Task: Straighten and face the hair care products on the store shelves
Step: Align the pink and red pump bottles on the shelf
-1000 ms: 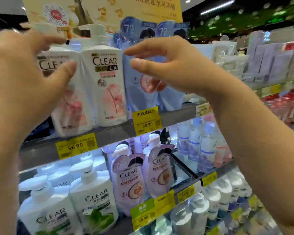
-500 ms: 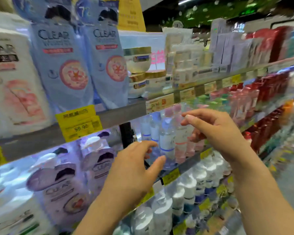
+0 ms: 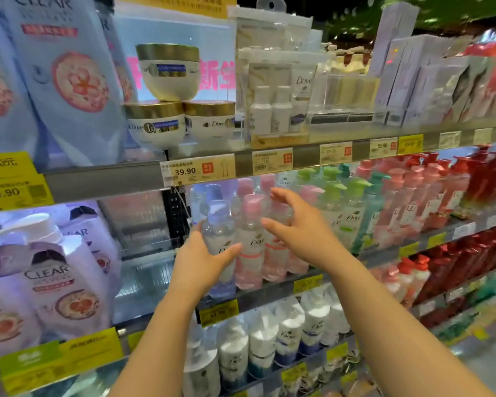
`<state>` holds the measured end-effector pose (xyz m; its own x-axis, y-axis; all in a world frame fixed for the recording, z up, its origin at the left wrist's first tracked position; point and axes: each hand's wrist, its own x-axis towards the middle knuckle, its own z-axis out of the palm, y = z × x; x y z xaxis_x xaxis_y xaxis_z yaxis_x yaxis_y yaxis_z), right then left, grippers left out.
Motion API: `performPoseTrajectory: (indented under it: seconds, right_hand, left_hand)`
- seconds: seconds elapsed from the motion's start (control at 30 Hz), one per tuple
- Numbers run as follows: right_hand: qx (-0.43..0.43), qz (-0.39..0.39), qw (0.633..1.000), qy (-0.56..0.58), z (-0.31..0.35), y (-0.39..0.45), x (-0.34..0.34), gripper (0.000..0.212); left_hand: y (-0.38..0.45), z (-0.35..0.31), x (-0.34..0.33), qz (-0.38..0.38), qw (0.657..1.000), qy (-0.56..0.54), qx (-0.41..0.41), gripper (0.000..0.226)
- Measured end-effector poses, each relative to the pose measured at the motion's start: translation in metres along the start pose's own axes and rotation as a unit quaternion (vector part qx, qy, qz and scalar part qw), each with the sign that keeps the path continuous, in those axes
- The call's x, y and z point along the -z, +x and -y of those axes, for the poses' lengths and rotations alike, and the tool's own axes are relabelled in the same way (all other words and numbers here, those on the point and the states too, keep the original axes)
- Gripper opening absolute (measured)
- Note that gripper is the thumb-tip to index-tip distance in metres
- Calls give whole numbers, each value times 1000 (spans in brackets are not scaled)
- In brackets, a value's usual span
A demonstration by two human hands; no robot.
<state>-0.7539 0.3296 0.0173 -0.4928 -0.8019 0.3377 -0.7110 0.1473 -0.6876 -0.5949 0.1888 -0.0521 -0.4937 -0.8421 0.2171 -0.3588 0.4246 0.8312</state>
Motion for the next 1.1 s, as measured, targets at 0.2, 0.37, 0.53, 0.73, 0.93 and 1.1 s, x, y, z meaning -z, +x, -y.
performPoseTrajectory:
  seconds: [0.2, 0.37, 0.53, 0.73, 0.93, 1.1]
  right_hand:
    - [15, 63, 996, -57, -3, 30, -21, 84]
    - [32, 59, 995, -68, -7, 30, -35, 71]
    - [58, 50, 992, -103, -6, 29, -33, 74]
    - [62, 45, 995, -69, -16, 22, -39, 85]
    - [86, 37, 994, 48, -37, 3, -19, 68]
    - [35, -95, 980, 173, -85, -11, 26, 23]
  left_hand:
    - [-1, 0, -3, -14, 999, 30, -10, 61]
    - [-3, -3, 3, 7, 999, 37, 1, 67]
    - [-3, 3, -3, -19, 997, 73, 1, 74]
    - [-21, 7, -18, -80, 996, -13, 26, 108]
    - [-52, -21, -43, -264, 959, -3, -106, 71]
    - [-55, -58, -75, -241, 944, 75, -214, 37]
